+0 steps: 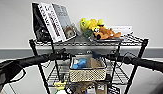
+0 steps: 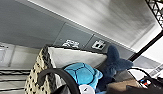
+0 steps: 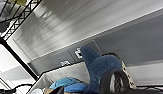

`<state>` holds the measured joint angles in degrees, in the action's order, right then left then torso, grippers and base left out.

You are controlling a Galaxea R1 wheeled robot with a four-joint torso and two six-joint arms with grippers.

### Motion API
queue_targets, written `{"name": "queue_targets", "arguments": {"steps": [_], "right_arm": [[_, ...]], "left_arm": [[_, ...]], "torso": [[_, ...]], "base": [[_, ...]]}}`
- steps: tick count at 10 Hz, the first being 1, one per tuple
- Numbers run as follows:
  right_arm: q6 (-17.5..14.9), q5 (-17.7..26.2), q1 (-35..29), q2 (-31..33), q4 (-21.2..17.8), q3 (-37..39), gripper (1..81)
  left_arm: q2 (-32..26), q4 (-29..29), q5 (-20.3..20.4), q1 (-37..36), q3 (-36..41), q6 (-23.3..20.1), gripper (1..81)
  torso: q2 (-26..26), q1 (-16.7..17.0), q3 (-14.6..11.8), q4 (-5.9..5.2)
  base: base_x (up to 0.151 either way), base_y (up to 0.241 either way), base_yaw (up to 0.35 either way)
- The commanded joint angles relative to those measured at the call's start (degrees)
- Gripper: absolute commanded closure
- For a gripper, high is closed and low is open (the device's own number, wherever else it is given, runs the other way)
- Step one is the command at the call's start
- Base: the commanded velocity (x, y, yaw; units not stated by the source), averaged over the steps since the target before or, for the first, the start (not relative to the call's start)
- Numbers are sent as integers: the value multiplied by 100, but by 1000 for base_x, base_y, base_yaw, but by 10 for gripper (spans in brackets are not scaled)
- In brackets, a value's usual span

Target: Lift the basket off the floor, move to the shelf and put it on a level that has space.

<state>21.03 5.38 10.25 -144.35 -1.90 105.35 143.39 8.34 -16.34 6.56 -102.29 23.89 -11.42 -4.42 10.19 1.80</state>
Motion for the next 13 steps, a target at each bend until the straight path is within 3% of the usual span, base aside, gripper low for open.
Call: {"name": "queue_targets", "arguments": {"steps": [1,3,7,13], "right_arm": [[15,-81,-1064,97,32,-183,10],[15,-81,-1064,253,-21,-331,10],[42,-142,-976,1158,-21,-1490,10],[68,-361,-370,2362,-12,-2800,10]], "left_arm": [[-108,-43,175,-1161,113,-43,10],[-281,-42,175,-1143,322,-34,10],[-1073,-43,253,-1020,1350,-34,10],[-2312,-69,464,-440,2774,-60,10]], "torso": [[0,0,0,0],[0,0,0,0],[0,0,0,0],[0,0,-2,0]], "base": [[0,0,0],[0,0,0],[0,0,0],[0,0,0]]}}
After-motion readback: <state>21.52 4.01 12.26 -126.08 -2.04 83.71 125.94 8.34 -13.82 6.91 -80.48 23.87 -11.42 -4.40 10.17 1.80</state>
